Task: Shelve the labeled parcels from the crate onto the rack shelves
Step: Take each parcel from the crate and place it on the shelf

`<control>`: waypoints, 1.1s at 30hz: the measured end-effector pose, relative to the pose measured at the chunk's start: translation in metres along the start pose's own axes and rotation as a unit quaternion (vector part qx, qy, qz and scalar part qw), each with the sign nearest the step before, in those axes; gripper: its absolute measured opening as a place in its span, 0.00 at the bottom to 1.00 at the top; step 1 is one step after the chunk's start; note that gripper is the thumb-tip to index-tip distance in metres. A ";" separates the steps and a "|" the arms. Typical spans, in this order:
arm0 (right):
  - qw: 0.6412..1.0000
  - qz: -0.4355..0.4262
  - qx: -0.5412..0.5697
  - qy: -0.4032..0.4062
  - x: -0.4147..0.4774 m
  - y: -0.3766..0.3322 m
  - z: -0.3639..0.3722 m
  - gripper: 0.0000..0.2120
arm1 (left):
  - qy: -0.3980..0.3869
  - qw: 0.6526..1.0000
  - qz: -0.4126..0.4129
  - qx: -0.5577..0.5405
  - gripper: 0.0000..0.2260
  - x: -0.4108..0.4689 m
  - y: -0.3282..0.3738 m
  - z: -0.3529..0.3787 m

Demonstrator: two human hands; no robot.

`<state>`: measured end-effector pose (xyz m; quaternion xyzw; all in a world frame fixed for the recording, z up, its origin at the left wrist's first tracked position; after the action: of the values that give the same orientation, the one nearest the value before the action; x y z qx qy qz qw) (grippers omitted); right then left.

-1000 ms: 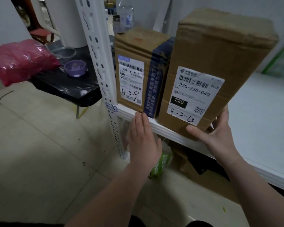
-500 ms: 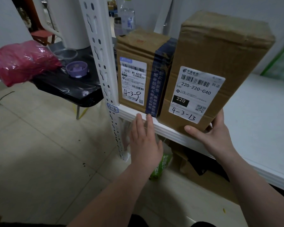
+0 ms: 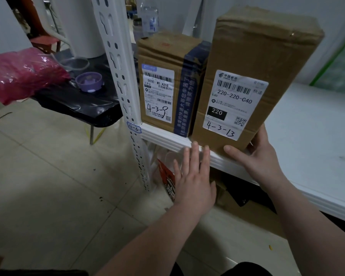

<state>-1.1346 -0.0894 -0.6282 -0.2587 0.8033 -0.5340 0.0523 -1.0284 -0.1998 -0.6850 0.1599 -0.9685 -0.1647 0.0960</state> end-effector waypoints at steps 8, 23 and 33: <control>1.000 0.012 -0.017 0.005 0.003 0.002 -0.001 0.52 | -0.001 1.000 -0.010 -0.002 0.40 0.005 0.004 0.000; 0.995 0.037 -0.091 -0.023 0.007 0.012 0.005 0.48 | 0.019 1.000 0.018 -0.003 0.40 0.004 0.005 0.002; 0.994 0.043 -0.092 -0.026 0.009 0.015 0.001 0.46 | 0.022 0.999 0.020 0.021 0.41 0.004 0.004 0.004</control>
<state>-1.1474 -0.0907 -0.6399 -0.2416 0.8578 -0.4479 0.0716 -1.0346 -0.1963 -0.6861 0.1464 -0.9724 -0.1384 0.1175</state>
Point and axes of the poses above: each hand's wrist, its own x-axis towards the middle knuckle, its own z-axis out of the palm, y = z × x, the point moved 9 cm from there along x, towards the middle knuckle, and after that the axes turned 2 degrees about -y, right-handed, at the moved point
